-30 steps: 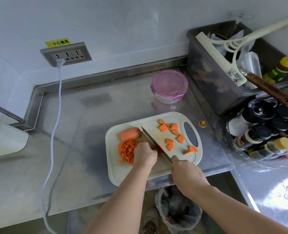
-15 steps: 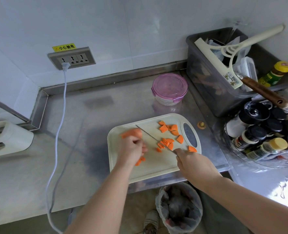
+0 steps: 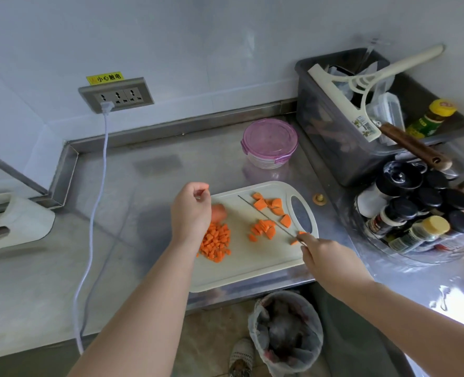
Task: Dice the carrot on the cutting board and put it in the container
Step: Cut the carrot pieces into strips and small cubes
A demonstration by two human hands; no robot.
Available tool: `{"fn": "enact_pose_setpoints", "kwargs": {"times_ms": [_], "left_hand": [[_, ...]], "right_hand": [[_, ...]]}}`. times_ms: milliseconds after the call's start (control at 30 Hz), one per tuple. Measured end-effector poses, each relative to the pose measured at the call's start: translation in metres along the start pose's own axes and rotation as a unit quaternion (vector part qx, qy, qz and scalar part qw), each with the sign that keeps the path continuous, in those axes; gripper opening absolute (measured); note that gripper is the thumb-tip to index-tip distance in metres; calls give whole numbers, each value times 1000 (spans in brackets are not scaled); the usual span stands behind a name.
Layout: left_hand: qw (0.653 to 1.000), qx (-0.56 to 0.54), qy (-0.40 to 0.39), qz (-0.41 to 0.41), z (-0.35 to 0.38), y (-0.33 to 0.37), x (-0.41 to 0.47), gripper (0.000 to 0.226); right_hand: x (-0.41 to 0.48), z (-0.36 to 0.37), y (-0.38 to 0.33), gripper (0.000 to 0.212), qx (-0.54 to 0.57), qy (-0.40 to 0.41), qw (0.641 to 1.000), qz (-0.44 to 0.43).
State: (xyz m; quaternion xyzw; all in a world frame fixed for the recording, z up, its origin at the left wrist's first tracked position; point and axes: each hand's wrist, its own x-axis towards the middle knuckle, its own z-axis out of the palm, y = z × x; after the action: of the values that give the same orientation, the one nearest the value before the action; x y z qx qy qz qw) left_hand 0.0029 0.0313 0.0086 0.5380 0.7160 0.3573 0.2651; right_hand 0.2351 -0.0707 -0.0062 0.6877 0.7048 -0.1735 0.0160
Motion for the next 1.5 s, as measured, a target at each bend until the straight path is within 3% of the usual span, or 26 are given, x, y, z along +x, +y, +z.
{"fn": "enact_pose_setpoints", "kwargs": {"times_ms": [67, 133, 233, 333, 433, 767, 900, 1167, 1267, 1500], "left_hand": [[998, 28, -49, 3, 16, 0, -5, 17], [985, 101, -128, 55, 33, -4, -8, 19], [905, 277, -270, 179, 49, -3, -10, 33], [820, 347, -367, 270, 57, 6, -6, 43], [765, 398, -396, 316, 62, 12, -1, 45], [713, 450, -412, 345, 68, 18, 11, 32], [719, 457, -403, 334, 66, 16, 12, 36], [816, 448, -272, 246, 61, -4, -6, 47], [843, 449, -226, 194, 61, -10, -16, 48], [860, 432, -211, 173, 59, -20, -23, 43]], "right_hand": [[4, -3, 5, 32, 11, 4, 1000, 19], [6, -7, 7, 30, 13, 8, 999, 34], [9, -12, 7, 32, 32, 24, 998, 48], [11, -15, 7, 33, 45, 36, 997, 59], [13, -16, 7, 32, 54, 38, 996, 63], [13, -9, 1, 28, 70, 37, 996, 51], [15, -7, -3, 30, 80, 30, 995, 54], [18, 2, -18, 18, 162, -16, 982, 99], [16, 10, -28, 28, 189, -44, 975, 109], [15, 26, -37, 20, 188, -55, 974, 111]]}}
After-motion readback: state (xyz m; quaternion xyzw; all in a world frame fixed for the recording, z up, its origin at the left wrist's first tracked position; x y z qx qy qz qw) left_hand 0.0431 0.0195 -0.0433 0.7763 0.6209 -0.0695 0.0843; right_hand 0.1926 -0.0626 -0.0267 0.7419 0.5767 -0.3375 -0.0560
